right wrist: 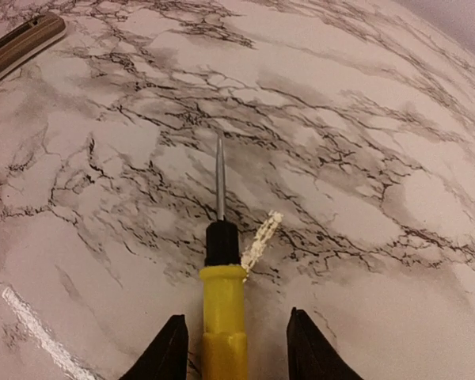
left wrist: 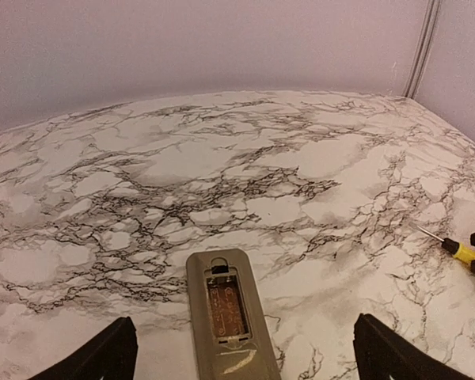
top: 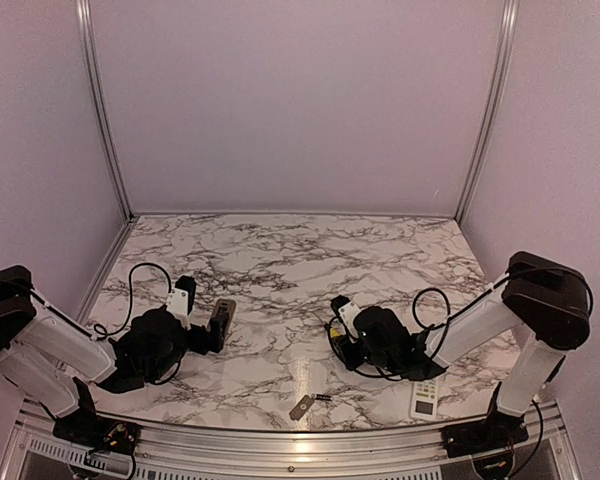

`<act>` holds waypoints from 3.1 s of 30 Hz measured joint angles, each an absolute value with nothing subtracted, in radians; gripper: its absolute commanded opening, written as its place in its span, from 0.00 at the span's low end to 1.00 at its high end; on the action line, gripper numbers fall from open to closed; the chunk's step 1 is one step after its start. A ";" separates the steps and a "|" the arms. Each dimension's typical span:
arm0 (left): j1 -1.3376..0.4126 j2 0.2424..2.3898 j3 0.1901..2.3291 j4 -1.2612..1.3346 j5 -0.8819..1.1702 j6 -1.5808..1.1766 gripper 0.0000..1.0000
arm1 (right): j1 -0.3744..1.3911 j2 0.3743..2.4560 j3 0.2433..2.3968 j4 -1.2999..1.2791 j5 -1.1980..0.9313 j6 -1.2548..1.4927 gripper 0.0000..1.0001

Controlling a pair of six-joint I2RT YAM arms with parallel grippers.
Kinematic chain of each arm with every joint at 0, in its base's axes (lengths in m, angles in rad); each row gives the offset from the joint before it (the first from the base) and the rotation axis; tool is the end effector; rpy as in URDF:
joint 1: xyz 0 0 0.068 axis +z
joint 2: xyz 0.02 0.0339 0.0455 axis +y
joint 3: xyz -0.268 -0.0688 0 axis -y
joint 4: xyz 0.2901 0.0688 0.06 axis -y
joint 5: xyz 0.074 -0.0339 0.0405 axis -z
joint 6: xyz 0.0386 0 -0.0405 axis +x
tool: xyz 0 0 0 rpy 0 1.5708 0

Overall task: Unload the batteries from the remote control
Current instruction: Place the screwdriver at the center of the board, then pick up the remote control from the center of the board.

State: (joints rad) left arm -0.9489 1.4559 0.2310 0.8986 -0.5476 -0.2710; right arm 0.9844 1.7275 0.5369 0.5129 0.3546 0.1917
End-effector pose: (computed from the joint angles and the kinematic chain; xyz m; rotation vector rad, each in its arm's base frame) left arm 0.1593 -0.1877 0.0929 0.2599 1.8426 -0.3296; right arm 0.1833 0.2517 0.0620 -0.6762 2.1053 0.2567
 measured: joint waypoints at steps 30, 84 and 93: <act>-0.949 1.518 0.298 0.959 -0.584 -0.194 0.99 | 0.983 1.364 0.827 -0.585 0.393 0.667 0.99; -0.949 1.503 0.294 0.969 -0.525 -0.200 0.98 | 0.976 1.207 0.548 -0.846 0.142 1.153 0.05; -0.949 1.503 0.294 0.974 -0.486 -0.200 0.98 | 0.977 1.237 0.645 -0.788 0.230 1.066 0.00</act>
